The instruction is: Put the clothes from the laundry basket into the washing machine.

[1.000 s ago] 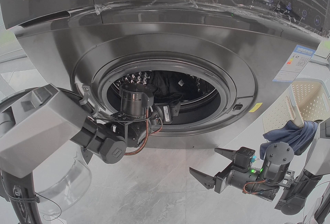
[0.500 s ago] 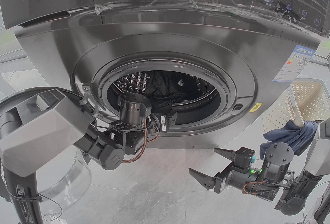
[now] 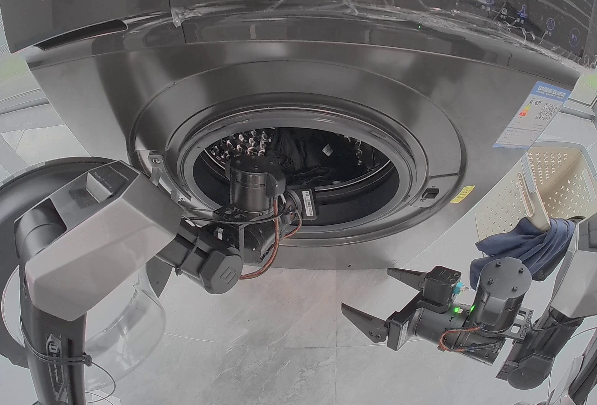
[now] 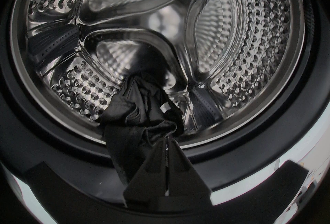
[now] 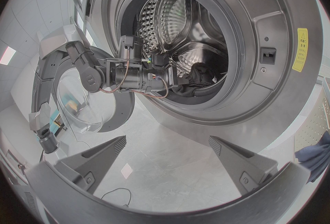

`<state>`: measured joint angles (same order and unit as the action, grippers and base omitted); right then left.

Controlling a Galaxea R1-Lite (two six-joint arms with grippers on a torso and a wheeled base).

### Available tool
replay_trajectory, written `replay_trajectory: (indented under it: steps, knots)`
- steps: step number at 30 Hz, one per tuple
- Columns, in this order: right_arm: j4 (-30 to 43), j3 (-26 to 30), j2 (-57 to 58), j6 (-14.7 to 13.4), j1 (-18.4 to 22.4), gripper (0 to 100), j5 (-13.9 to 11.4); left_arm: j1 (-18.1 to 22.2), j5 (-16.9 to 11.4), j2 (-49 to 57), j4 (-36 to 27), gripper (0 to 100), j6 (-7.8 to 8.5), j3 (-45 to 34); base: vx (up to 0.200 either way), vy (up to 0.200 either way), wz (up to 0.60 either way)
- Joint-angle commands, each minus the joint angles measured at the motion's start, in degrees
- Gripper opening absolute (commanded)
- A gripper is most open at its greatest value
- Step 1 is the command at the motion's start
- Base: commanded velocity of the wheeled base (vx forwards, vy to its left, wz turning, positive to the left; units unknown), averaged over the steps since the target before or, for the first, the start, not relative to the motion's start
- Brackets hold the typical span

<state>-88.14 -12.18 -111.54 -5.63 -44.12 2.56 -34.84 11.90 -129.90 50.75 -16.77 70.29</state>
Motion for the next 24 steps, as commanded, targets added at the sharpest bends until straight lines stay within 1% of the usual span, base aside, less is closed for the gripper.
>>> replay_trajectory:
  steps: [1, 4, 5, 7, 9, 10, 11, 12, 13, 15, 20, 24]
  knots:
    - [0.0, 0.0, -0.1, 0.0, -0.1, 100, 0.0, -0.2, 0.0, -1.0, 1.4, 0, -0.98, 2.5, 0.0, 0.0, 0.0]
    - [0.0, -0.1, -0.1, 0.0, -0.1, 100, 0.0, 0.5, 0.0, -2.8, 4.9, 0, -1.68, 5.5, 0.0, 0.0, 0.0]
    - [0.0, 0.0, -0.1, 0.0, -0.1, 100, 0.0, 0.5, 0.0, -2.9, 5.1, 0, -1.68, 5.6, 0.0, 0.0, 0.0]
    - [0.0, 0.0, -0.1, 0.0, -0.1, 100, 0.0, 1.6, 0.0, -5.9, 8.6, 0, -1.68, 9.3, 0.0, 0.0, 0.0]
    - [0.0, -0.1, -0.1, 0.0, -0.1, 100, 0.0, 2.0, -0.1, -6.9, 9.4, 0, -1.68, 10.6, 0.0, 0.0, 0.0]
    - [0.0, -0.1, -0.1, 0.0, -0.1, 100, 0.0, 2.3, 0.0, -8.6, 10.4, 0, -1.68, 13.6, 0.0, 0.0, 0.0]
    - [0.0, -0.1, -0.1, 0.0, -0.1, 100, 0.0, 2.3, 0.0, -8.6, 10.4, 0, -1.68, 13.6, 0.0, 0.0, 0.0]
    - [0.0, 0.0, -0.1, 0.0, -0.1, 100, 0.0, 2.8, 0.1, -10.8, 11.1, 0, -1.68, 17.8, 0.0, 0.0, 0.0]
    - [0.0, -0.1, -0.1, 0.0, -0.1, 100, 0.0, 2.8, 0.1, -10.9, 11.2, 0, -1.68, 18.0, 0.0, 0.0, 0.0]
    - [0.0, 0.0, -0.2, 0.0, -0.1, 100, 0.0, 3.2, 0.1, -12.9, 11.1, 0, -1.68, 22.1, 0.0, 0.0, 0.0]
    - [0.0, 0.0, -0.1, 0.0, 0.0, 100, 0.0, 3.5, 0.4, -15.1, 10.8, 0, -1.68, 26.1, 0.0, 0.0, 0.0]
    - [0.0, 0.0, -0.1, 0.0, 0.0, 100, -0.1, 3.5, 0.4, -15.0, 10.4, 0, -1.51, 25.9, 0.0, 0.0, 0.0]
